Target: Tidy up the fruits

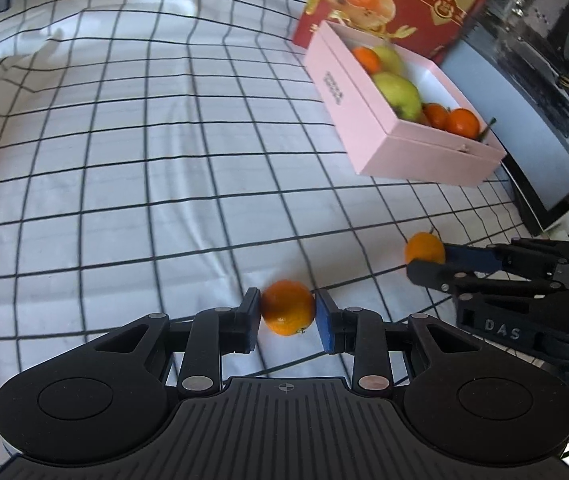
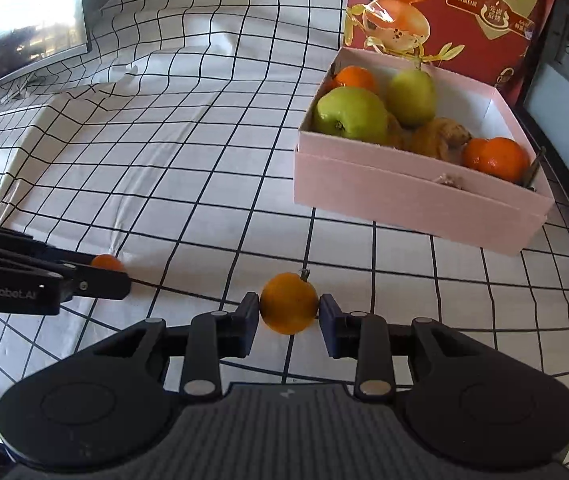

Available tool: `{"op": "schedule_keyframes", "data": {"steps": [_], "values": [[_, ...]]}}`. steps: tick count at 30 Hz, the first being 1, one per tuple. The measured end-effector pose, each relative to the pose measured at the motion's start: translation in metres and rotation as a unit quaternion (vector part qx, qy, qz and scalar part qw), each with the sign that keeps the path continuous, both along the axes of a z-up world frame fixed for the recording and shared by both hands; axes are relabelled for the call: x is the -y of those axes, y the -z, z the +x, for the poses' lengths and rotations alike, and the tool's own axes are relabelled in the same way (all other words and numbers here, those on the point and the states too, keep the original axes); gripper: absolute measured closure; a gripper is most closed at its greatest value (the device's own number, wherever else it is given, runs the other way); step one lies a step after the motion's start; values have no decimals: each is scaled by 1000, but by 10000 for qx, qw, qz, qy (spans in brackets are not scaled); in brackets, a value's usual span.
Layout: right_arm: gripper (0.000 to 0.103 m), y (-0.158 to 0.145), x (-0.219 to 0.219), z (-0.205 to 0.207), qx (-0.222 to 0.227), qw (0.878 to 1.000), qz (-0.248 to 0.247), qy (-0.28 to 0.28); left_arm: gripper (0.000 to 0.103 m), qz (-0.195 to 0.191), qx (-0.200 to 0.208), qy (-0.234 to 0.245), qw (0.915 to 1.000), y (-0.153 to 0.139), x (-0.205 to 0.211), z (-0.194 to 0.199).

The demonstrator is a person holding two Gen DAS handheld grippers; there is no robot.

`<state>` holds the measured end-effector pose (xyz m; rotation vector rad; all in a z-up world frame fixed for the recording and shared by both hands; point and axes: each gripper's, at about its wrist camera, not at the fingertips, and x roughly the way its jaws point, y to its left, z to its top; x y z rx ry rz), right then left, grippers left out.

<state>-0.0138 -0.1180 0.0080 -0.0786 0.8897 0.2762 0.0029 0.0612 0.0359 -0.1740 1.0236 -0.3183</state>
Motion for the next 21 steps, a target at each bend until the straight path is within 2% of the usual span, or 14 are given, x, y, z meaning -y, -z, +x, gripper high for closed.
{"op": "schedule_keyframes", "data": {"steps": [1, 3, 5, 7, 10, 15, 17, 20, 21], "values": [[69, 1, 0, 1, -20, 10000, 9, 30, 69, 7, 2, 24, 10000, 0, 2, 1], [55, 3, 3, -1, -46, 9999, 63, 124, 69, 19, 8, 51, 10000, 1, 6, 4], [48, 6, 6, -2, -72, 9997, 113, 221, 69, 22, 8, 69, 10000, 1, 8, 7], [46, 10, 9, -3, -104, 9994, 171, 291, 69, 17, 1, 75, 10000, 1, 9, 9], [38, 12, 10, -4, -44, 9989, 220, 406, 69, -29, -2, 94, 10000, 1, 9, 11], [19, 19, 4, -7, 123, 9983, 197, 538, 69, -290, 18, 147, 9995, 3, -1, 12], [15, 22, -1, -10, 204, 9983, 86, 540, 69, -306, 14, 148, 9994, 3, -3, 11], [0, 27, -3, -9, 141, 9980, 59, 613, 69, -307, 31, 183, 9994, 3, -4, 9], [0, 27, -4, -9, 148, 9978, 41, 639, 69, -316, 30, 179, 9993, 3, -5, 9]]}}
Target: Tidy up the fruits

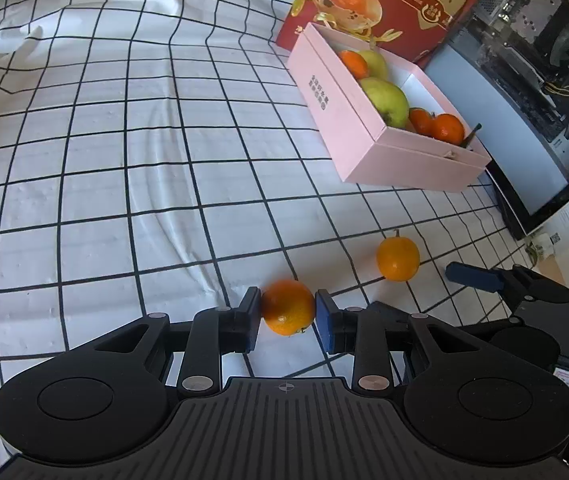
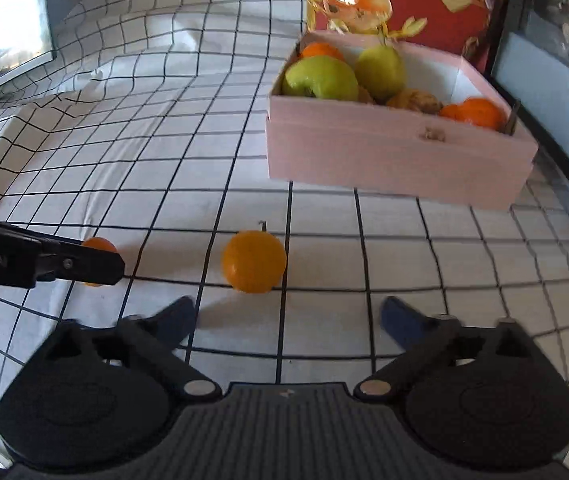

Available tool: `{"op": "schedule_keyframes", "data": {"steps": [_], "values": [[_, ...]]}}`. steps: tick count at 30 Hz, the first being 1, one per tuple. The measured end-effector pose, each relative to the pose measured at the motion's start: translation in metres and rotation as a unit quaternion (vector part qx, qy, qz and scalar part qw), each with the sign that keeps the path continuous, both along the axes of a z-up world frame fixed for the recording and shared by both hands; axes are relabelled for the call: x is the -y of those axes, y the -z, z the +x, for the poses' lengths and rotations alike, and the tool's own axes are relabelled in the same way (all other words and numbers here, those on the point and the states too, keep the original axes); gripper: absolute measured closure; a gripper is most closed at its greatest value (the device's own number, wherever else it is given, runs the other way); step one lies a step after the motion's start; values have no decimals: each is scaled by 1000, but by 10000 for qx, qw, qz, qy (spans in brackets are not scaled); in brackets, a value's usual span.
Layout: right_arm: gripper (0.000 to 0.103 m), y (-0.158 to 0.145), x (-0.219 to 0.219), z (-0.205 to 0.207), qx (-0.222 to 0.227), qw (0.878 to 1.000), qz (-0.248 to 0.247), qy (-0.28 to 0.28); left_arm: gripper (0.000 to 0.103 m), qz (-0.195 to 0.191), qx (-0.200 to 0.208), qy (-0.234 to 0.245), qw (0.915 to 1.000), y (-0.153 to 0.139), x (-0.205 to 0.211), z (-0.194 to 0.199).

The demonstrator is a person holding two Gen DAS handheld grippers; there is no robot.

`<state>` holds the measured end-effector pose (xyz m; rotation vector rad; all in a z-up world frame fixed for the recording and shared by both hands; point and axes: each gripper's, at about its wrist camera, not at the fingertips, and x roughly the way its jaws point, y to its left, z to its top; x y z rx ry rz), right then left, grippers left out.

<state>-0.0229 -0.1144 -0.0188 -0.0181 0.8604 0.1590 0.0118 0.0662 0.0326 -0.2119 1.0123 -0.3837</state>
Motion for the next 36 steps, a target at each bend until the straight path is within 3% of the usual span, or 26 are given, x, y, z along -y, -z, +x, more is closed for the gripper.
{"op": "schedule_keyframes", "data": {"steps": [5, 8, 10, 12, 16, 19, 20, 26, 29, 31, 36], "values": [[0, -2, -3, 4, -112, 9998, -26, 168, 69, -3, -2, -86, 10000, -1, -7, -4], [2, -6, -1, 9, -272, 9996, -26, -59, 69, -6, -18, -156, 9999, -1, -13, -7], [17, -12, 4, 10, -206, 9996, 209, -45, 69, 3, -19, -190, 9998, -1, -15, -9], [21, -17, 6, 14, -198, 9988, 440, -34, 69, 19, -16, -200, 9998, -1, -15, -10], [36, -19, -2, 21, -151, 9993, 340, -85, 69, 49, -22, -191, 9998, -2, -14, -15], [56, -18, -10, 23, -138, 9996, 163, -193, 69, 132, -41, -182, 9997, -3, -11, -17], [68, -18, -13, 22, -124, 9995, 86, -283, 69, 178, -48, -180, 9997, -3, -10, -18], [70, -32, -14, 11, 8, 9986, -24, -520, 69, 391, 65, 66, 9992, -14, 8, -16], [70, -51, 3, 2, 187, 9994, 54, -295, 69, 353, 230, 266, 9988, -32, 22, -5], [70, -70, 19, -3, 425, 9990, 31, -93, 69, 108, 460, 431, 9980, -56, 31, 9], [70, -114, 56, -13, 1038, 9939, -93, 373, 69, -284, 1572, 747, 9843, -143, 62, 61]]}}
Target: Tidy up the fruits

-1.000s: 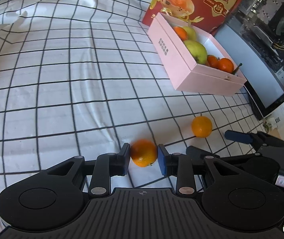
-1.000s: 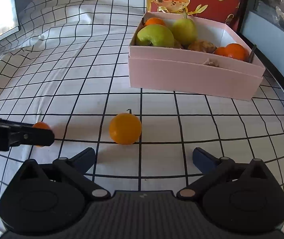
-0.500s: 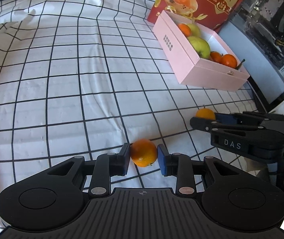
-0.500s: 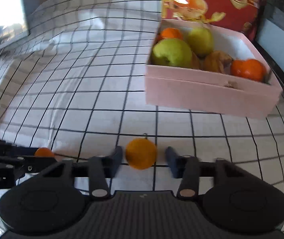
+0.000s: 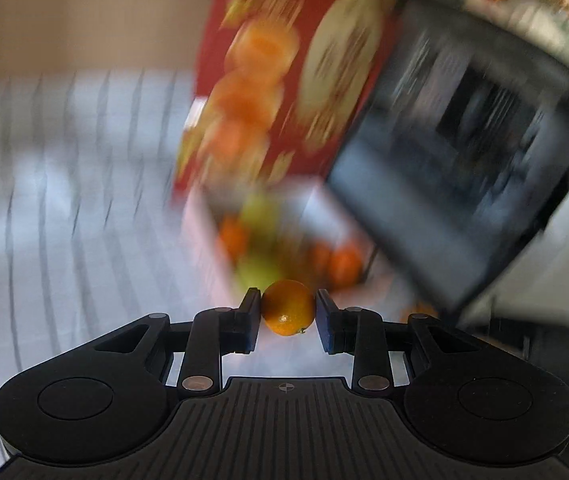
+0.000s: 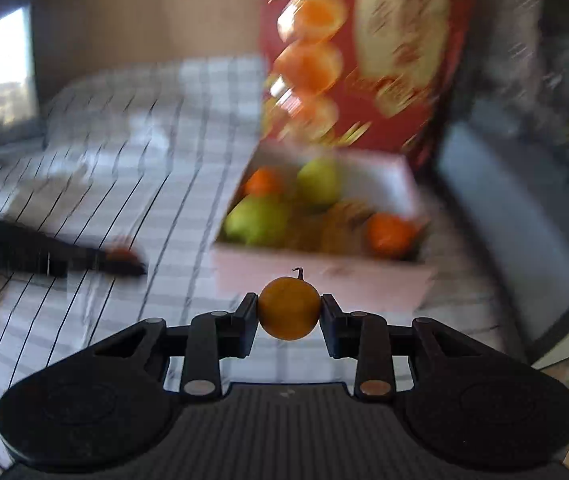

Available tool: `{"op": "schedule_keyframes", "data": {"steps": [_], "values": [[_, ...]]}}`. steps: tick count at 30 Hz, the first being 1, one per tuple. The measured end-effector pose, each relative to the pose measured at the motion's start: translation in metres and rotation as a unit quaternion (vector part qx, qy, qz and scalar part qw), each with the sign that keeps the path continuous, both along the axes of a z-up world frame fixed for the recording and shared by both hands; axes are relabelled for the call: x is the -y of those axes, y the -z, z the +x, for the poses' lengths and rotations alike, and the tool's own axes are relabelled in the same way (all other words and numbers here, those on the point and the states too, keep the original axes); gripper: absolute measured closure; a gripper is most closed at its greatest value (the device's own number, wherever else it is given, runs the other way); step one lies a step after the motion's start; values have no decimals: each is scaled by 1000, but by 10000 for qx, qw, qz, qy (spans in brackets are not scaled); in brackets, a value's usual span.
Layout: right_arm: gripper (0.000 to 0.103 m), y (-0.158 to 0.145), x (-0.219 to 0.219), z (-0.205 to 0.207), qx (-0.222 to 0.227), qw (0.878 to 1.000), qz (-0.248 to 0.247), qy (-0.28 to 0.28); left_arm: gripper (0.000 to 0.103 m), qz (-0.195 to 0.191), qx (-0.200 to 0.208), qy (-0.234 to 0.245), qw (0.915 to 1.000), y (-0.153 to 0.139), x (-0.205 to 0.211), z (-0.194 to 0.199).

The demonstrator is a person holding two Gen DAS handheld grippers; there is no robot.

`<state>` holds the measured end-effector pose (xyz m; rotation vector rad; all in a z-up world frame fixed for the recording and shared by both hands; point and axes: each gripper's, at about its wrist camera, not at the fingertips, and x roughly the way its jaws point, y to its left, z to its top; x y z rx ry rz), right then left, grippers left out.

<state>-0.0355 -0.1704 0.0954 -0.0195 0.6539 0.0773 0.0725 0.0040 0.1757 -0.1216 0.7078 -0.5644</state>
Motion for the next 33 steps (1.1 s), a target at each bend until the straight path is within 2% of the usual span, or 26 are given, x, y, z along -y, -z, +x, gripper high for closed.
{"op": "schedule_keyframes", "data": {"steps": [2, 4, 9, 11, 15, 19, 23, 25, 28, 29, 30, 33], "values": [[70, -11, 14, -4, 167, 9998, 32, 107, 69, -169, 368, 123, 9991, -29, 18, 23], [71, -16, 23, -6, 215, 9997, -42, 101, 69, -235, 447, 306, 9983, -49, 42, 53], [71, -11, 45, -9, 146, 9995, -151, 237, 69, -584, 548, 101, 9967, -59, 64, 91], [71, -4, 55, -9, 54, 9993, -49, 356, 69, -593, 587, -10, 9965, -49, 64, 91], [71, 14, 74, -4, -232, 9985, 83, 489, 69, -213, 414, -250, 9986, -7, 52, 72], [71, 19, 82, 7, -283, 9981, 260, 485, 69, 47, -119, -417, 9990, 50, 28, 35], [71, -1, 83, 38, 26, 9988, 391, 290, 69, 82, -736, -599, 9955, 88, 6, 1], [71, -18, 83, 62, 363, 9985, 364, 204, 69, 161, -826, -625, 9945, 94, 3, -15], [70, -46, 87, 103, 925, 9945, 468, 117, 69, 283, -718, -682, 9947, 93, 0, -30], [62, -53, 88, 119, 977, 9938, 506, 133, 69, 332, -686, -725, 9945, 92, -1, -32], [49, -58, 89, 131, 968, 9939, 492, 171, 69, 404, -660, -794, 9938, 92, -3, -35], [46, -65, 91, 144, 1020, 9933, 435, 327, 69, 639, -695, -924, 9912, 98, -10, -41]]}}
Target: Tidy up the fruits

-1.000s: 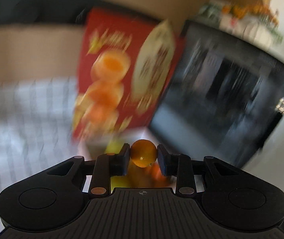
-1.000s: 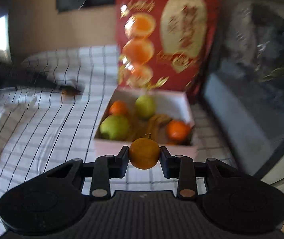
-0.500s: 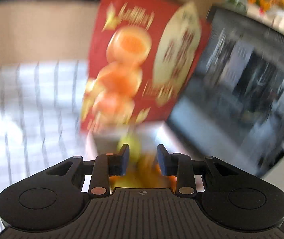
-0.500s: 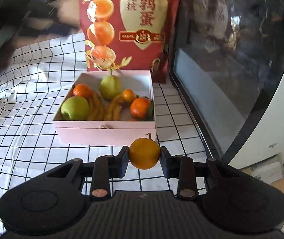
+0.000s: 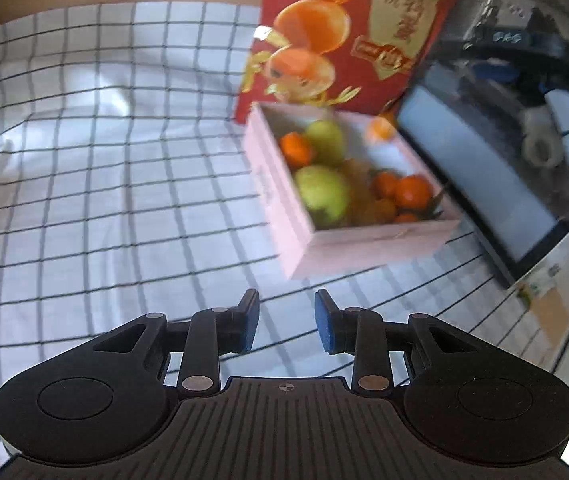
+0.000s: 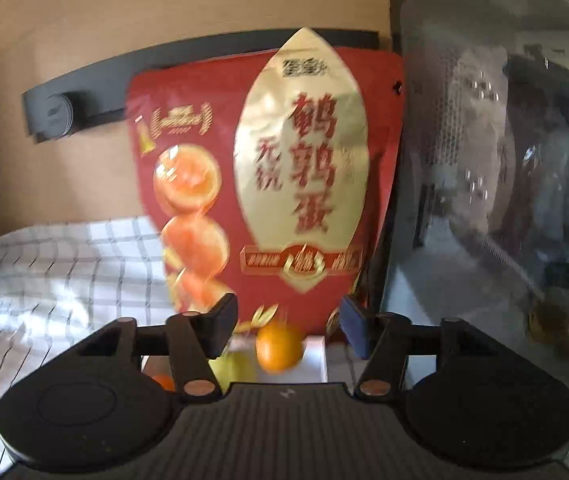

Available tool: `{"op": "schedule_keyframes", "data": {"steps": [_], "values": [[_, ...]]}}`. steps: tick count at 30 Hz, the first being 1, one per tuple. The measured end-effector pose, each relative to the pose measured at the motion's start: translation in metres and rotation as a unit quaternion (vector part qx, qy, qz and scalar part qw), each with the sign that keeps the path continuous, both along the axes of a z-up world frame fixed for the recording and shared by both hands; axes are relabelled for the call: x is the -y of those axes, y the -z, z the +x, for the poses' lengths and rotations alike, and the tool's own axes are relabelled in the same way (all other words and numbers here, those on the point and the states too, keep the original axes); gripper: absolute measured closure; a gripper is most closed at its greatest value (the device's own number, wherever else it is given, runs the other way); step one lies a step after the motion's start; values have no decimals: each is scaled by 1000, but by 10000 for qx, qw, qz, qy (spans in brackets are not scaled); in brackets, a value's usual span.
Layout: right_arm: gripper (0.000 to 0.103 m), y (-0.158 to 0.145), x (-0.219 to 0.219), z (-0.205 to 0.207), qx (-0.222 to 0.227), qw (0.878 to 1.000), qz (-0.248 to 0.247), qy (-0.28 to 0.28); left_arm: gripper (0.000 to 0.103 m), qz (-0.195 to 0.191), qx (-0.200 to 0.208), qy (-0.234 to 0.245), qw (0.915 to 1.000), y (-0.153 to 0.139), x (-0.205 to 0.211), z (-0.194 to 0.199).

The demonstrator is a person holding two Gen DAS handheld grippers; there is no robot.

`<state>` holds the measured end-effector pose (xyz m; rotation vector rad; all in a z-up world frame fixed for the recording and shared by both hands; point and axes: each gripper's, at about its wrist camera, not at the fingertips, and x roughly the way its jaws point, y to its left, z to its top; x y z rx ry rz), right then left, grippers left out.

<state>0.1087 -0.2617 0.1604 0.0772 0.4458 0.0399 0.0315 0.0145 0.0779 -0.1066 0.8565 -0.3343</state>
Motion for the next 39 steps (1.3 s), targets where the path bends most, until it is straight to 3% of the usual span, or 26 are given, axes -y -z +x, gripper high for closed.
{"op": "schedule_keyframes", "data": {"steps": [5, 11, 18, 22, 24, 27, 30, 39], "values": [[33, 15, 8, -27, -235, 9993, 178, 223, 69, 101, -90, -191, 9997, 24, -8, 1], [33, 72, -14, -70, -1050, 9940, -185, 257, 69, 188, -10, -376, 9991, 58, 3, -1], [32, 133, -36, -92, -1758, 9829, -494, -237, 67, 250, 506, -926, 9941, 71, 32, -18], [32, 158, -33, -88, -1954, 9793, -236, -474, 66, 474, 866, -927, 9908, 81, 61, -18], [21, 165, -36, -94, -1703, 9832, -324, -572, 60, 623, 1082, -883, 9882, 86, 74, -19], [13, 171, -35, -100, -1475, 9867, -446, -527, 53, 864, 1361, -803, 9837, 93, 88, -23], [0, 179, -24, -99, -1351, 9899, -264, -351, 52, 947, 1376, -776, 9829, 94, 93, -21], [0, 182, -22, -96, -997, 9935, -445, -335, 52, 991, 1378, -847, 9818, 95, 95, -21]]}}
